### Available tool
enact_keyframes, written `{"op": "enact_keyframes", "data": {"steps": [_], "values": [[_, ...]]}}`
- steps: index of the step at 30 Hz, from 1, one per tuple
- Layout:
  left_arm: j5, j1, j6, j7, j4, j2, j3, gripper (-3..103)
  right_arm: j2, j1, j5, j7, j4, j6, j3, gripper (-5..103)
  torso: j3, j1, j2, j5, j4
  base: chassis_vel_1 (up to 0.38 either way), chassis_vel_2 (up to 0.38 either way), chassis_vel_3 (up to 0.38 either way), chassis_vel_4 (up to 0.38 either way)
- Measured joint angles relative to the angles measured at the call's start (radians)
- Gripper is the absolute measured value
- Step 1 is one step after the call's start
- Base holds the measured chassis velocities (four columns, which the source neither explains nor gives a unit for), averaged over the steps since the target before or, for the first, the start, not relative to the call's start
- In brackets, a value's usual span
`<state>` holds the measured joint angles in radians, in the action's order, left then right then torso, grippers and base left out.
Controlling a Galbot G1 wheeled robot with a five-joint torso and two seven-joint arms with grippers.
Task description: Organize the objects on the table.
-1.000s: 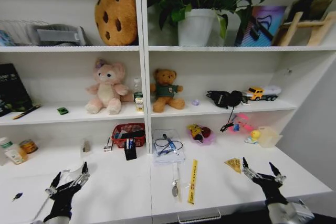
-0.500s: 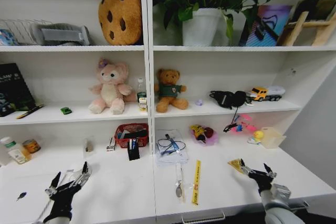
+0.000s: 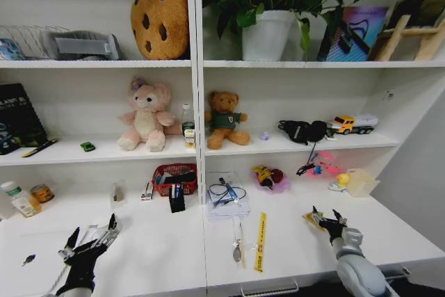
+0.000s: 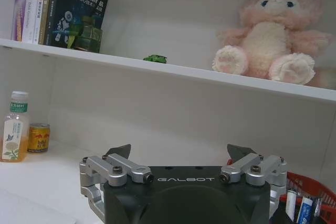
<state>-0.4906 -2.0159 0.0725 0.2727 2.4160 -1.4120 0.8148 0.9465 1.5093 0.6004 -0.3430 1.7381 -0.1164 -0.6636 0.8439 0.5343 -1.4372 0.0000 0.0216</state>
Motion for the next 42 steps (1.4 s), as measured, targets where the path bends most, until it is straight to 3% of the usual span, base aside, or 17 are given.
{"op": "enact_keyframes", "data": {"steps": [2, 4, 5, 9, 12, 17, 25, 31, 33, 40, 42], "values": [[0.007, 0.006, -0.004, 0.005, 0.002, -0.001, -0.007, 100, -0.002, -0.002, -0.002, 0.006, -0.018, 0.001, 0.008, 47, 0.000, 0.000, 0.000, 0.0000, 0.0001, 0.000, 0.000, 0.000, 0.000], [0.008, 0.009, -0.006, 0.007, 0.002, 0.000, -0.009, 100, -0.002, -0.002, -0.003, 0.009, -0.021, 0.001, 0.009, 47, 0.000, 0.000, 0.000, 0.0001, 0.0002, 0.000, 0.000, 0.000, 0.000], [0.009, 0.012, -0.009, 0.010, 0.004, 0.000, -0.011, 100, -0.002, 0.000, -0.006, 0.012, -0.022, 0.002, 0.012, 36, 0.000, 0.000, 0.000, 0.0000, 0.0002, 0.000, 0.000, 0.000, 0.000], [0.012, 0.011, -0.009, 0.011, 0.005, -0.004, -0.012, 100, 0.003, 0.003, -0.014, 0.016, -0.022, 0.005, 0.014, 25, 0.000, 0.000, 0.000, 0.0000, 0.0000, 0.000, 0.000, 0.000, 0.000], [0.012, 0.004, -0.006, 0.009, 0.007, -0.008, -0.007, 100, 0.007, 0.008, -0.021, 0.018, -0.003, 0.008, 0.012, 9, 0.000, 0.000, 0.000, 0.0001, 0.0001, 0.000, 0.000, 0.000, 0.000], [0.011, -0.003, -0.001, 0.006, 0.010, -0.010, -0.002, 100, 0.006, 0.004, -0.021, 0.019, 0.047, 0.008, 0.001, 1, 0.000, 0.000, 0.000, 0.0000, 0.0001, 0.000, 0.000, 0.000, 0.000], [0.013, -0.014, 0.001, 0.005, 0.022, -0.014, 0.002, 100, -0.017, -0.110, 0.010, 0.031, 0.089, -0.015, 0.048, 0, 0.000, 0.000, 0.000, -0.0002, 0.0000, 0.000, 0.000, 0.000, 0.000], [0.023, -0.022, 0.002, 0.006, 0.027, -0.021, 0.004, 100, -0.019, -0.324, -0.017, 0.067, -0.073, 0.010, 0.214, 0, 0.000, 0.000, 0.000, 0.0001, 0.0002, 0.000, 0.000, 0.000, 0.000], [0.028, -0.021, -0.001, 0.012, 0.031, -0.023, 0.002, 100, -0.009, -0.459, -0.030, 0.067, -0.170, 0.020, 0.314, 0, 0.000, 0.000, 0.000, 0.0001, -0.0005, 0.000, 0.000, 0.000, 0.000], [0.032, -0.010, -0.013, 0.023, 0.036, -0.023, -0.002, 100, 0.001, -0.589, -0.026, 0.045, -0.260, 0.013, 0.421, 0, 0.000, 0.000, 0.000, -0.0001, -0.0001, 0.000, 0.000, 0.000, 0.000], [0.033, -0.006, -0.016, 0.025, 0.031, -0.023, -0.004, 100, 0.005, -0.604, -0.027, 0.042, -0.284, 0.013, 0.433, 11, 0.000, 0.000, 0.000, -0.0001, 0.0001, 0.000, 0.000, 0.000, 0.000]]}}
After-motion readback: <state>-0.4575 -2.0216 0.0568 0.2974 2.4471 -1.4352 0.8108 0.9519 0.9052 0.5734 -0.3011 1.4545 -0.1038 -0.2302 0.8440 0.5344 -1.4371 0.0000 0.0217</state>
